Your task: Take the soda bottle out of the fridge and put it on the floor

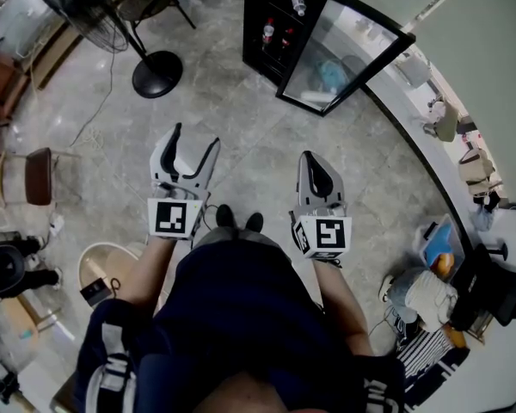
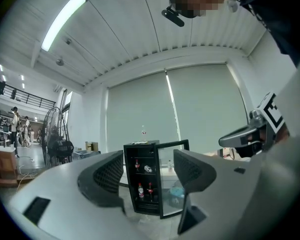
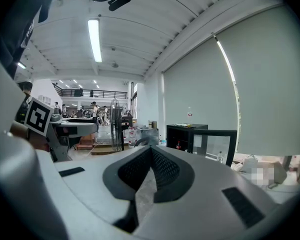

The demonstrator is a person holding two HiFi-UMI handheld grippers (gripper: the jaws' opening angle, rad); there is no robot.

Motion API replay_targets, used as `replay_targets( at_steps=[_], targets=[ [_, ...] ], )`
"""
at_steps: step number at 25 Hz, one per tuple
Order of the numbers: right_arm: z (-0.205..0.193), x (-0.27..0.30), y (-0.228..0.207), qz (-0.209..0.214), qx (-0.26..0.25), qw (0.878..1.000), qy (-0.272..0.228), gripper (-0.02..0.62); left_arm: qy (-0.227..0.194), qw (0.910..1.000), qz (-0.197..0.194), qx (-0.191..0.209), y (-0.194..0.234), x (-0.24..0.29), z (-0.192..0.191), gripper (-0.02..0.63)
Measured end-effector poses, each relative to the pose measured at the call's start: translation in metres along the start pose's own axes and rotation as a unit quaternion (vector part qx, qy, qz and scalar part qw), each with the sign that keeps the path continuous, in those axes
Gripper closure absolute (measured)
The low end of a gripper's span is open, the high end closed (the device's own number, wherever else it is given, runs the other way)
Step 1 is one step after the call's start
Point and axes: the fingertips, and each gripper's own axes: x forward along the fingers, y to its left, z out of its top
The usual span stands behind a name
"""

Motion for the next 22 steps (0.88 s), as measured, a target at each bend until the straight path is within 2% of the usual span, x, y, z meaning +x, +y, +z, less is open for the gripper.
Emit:
replay_targets(
  at_steps=[5, 12, 18, 22],
  targets=[
    [-0.004, -0.006, -0.005, 0.011, 0.002, 1.000, -0.004, 0.577, -0.013, 0.9999, 0.006, 0.006, -0.006, 0.004, 0.005, 0.272],
    [-0.006, -0.008, -0.016, 0.027, 0.013, 0.999, -0.013, 0.577, -0.006, 0.9999, 0.013, 0.009, -0.013, 0.019, 0.000, 0.268],
    [-0.011, 0.000, -0.023, 0.038, 0.006, 0.999, -0.008, 0.577, 0.000, 0.9998, -0.003, 0.019, -0.017, 0.042, -0.008, 0.269],
    [-0.015, 0.012, -0.020, 0.033, 0.006, 0.999, -0.006, 0.577, -0.006, 0.9996, -0.017, 0.021, -0.005, 0.062, -0.010, 0.269]
  ],
)
